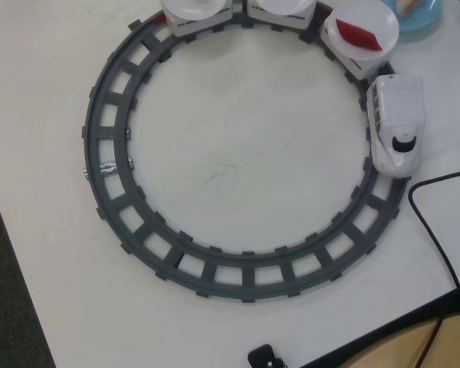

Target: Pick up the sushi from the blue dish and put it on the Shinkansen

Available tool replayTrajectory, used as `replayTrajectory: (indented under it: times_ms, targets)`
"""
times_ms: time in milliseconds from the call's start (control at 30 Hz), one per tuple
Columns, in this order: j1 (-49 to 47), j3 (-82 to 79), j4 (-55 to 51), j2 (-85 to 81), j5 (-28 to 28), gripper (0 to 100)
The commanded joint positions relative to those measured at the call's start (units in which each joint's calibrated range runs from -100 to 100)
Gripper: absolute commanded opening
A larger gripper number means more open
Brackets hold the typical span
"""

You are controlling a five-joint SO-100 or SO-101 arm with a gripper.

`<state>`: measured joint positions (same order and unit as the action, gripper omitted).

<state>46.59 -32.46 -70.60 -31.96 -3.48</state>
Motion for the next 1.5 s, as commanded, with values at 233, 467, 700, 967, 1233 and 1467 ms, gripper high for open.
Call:
replayTrajectory:
  times_ms: [233,467,700,967,1233,1467]
  targets:
    - [-0.03,53.2,-10.23,37.26,-5.07,28]
    - [-0.03,71.69,-17.16,61.64,-10.37,28]
    - [-0.11,84.98,-19.73,75.92,-10.94,28]
    - [-2.14,87.85,-18.87,82.1,-9.58,28]
    - [-4.16,88.3,-16.82,83.69,-6.33,28]
    - [-4.34,88.3,-16.13,87.2,-6.49,20]
